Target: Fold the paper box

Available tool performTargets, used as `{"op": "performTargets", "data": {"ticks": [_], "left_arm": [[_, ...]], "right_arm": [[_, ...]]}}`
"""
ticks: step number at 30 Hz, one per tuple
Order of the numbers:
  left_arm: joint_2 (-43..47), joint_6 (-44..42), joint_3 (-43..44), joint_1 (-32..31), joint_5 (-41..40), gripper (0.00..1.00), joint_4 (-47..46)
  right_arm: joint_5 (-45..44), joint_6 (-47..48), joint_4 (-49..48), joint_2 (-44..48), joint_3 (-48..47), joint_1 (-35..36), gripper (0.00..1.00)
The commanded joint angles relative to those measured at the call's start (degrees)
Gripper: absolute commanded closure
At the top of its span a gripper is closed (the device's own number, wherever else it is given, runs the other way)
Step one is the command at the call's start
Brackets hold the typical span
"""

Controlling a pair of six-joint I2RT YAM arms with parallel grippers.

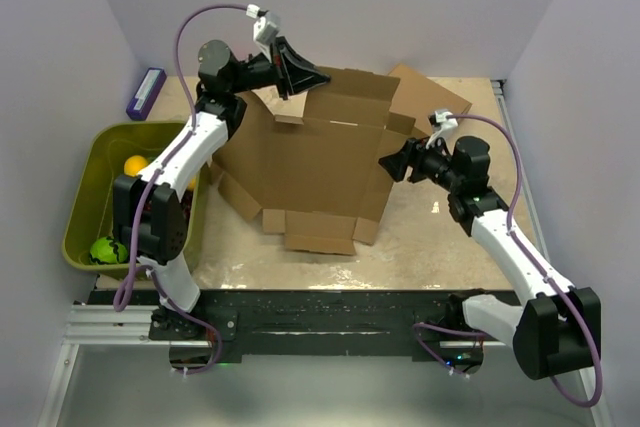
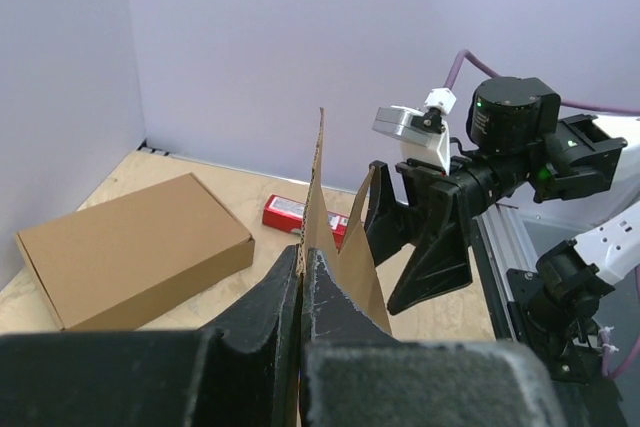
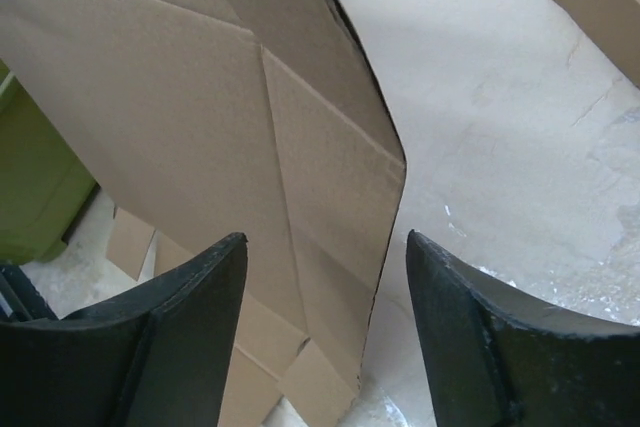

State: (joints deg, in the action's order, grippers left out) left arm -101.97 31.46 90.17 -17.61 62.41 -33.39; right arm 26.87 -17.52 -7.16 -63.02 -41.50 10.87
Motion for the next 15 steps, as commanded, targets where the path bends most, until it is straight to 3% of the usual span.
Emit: {"op": "performTargets", "data": {"ticks": [1, 9, 10, 12, 14, 15], "left_arm": [[2.74, 5.10, -1.05, 0.64, 1.57, 1.00, -9.32], [4.76, 7.65, -5.00, 0.73, 2.28, 1.00, -17.06], [5.03, 7.47, -5.18, 0.73, 2.28, 1.00, -17.06], [5.55, 6.77, -5.62, 0.82, 2.27, 0.99, -16.63], [6.17, 5.98, -5.79, 0.91, 2.27, 0.80, -15.84], [7.04, 4.24, -5.80, 0.91, 2.19, 0.55, -14.01]], "right_arm": [[2.13, 0.91, -6.28, 0.36, 0.89, 0.29, 0.40], [2.48, 1.26, -8.58, 0.44, 1.86, 0.20, 0.75], [2.57, 1.69, -7.97, 0.62, 1.16, 0.29, 0.86], [1.87, 2.31, -5.77, 1.67, 0.28, 0.29, 0.95], [1.26, 3.71, -2.10, 2.20, -1.74, 0.29, 1.00], [0.64, 4.33, -0.50, 2.55, -2.79, 0.38, 1.00]]}}
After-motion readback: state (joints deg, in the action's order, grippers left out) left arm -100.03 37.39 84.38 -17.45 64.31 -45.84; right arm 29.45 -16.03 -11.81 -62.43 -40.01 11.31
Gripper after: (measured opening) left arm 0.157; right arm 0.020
